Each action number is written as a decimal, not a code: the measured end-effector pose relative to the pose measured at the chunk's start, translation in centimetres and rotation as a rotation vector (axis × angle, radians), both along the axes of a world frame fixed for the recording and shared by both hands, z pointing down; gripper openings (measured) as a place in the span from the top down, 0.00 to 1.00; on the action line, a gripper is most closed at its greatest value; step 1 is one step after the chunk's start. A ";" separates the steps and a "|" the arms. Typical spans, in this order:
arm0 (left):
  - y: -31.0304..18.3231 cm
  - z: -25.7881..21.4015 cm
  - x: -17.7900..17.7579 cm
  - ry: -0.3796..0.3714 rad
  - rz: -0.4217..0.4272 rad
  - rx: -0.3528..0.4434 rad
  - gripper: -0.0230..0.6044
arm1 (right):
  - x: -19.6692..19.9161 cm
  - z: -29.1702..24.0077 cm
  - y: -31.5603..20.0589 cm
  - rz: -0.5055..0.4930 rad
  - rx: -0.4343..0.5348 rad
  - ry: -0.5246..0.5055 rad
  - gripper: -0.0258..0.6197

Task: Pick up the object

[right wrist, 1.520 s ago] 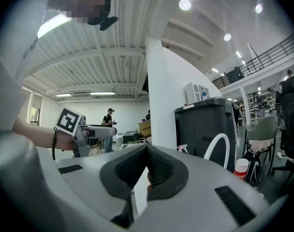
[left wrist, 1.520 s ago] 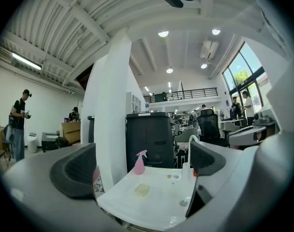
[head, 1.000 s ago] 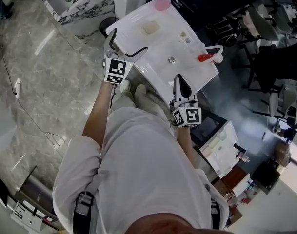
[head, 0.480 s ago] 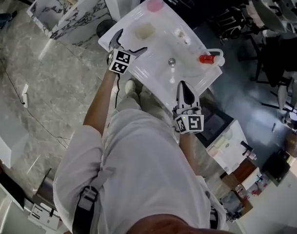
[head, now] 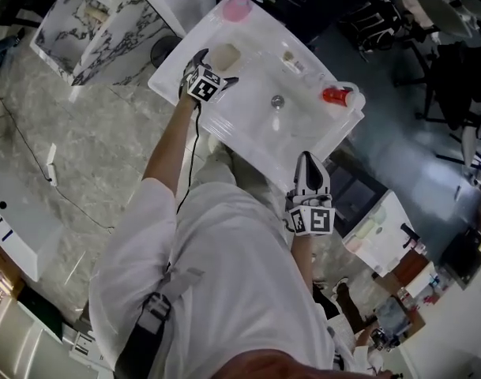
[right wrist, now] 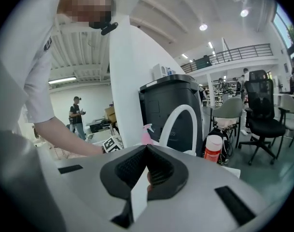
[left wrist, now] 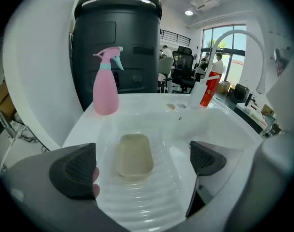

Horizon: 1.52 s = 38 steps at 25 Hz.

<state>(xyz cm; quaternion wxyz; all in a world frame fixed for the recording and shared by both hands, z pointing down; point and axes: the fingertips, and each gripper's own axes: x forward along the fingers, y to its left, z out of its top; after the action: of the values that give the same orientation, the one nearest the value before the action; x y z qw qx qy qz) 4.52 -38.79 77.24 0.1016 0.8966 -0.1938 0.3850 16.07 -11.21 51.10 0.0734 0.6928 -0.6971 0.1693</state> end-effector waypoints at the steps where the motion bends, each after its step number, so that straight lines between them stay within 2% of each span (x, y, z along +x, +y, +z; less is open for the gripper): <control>1: -0.3 1.0 0.2 -0.024 0.012 -0.013 0.02 | 0.2 0.3 0.2 0.015 -0.010 -0.003 0.96; 6: -1.3 5.3 1.1 -0.141 0.059 -0.106 0.02 | 1.1 1.6 1.4 0.085 -0.051 -0.028 0.96; 13: -2.0 8.7 1.2 -0.293 0.092 -0.236 0.02 | 1.5 2.8 2.8 0.154 -0.081 -0.066 0.96; 17: -2.5 9.4 1.4 -0.344 0.108 -0.224 0.04 | 2.2 3.1 3.2 0.180 -0.084 -0.071 0.96; 18: -2.6 9.4 1.4 -0.355 0.114 -0.215 0.06 | 2.5 3.2 3.3 0.186 -0.084 -0.073 0.96; 20: -2.9 9.4 1.3 -0.377 0.122 -0.189 0.17 | 2.8 3.2 3.4 0.193 -0.085 -0.077 0.96; 21: -3.0 9.4 1.2 -0.386 0.121 -0.180 0.18 | 2.9 3.2 3.4 0.194 -0.086 -0.078 0.96; 28: -3.1 9.2 1.4 -0.387 0.119 -0.163 0.32 | 3.5 3.3 3.3 0.193 -0.081 -0.080 0.96; 34: -2.8 9.1 0.9 -0.398 0.108 -0.152 0.34 | 3.9 3.0 3.3 0.182 -0.079 -0.076 0.96; 38: -2.5 8.5 1.1 -0.362 0.106 -0.134 0.34 | 4.1 3.0 3.3 0.169 -0.079 -0.079 0.96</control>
<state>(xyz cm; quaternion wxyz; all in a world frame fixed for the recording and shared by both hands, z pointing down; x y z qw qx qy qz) 5.62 -41.31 85.77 0.1042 0.8131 -0.1352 0.5566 20.20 -7.87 54.15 0.0585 0.7384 -0.6315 0.2292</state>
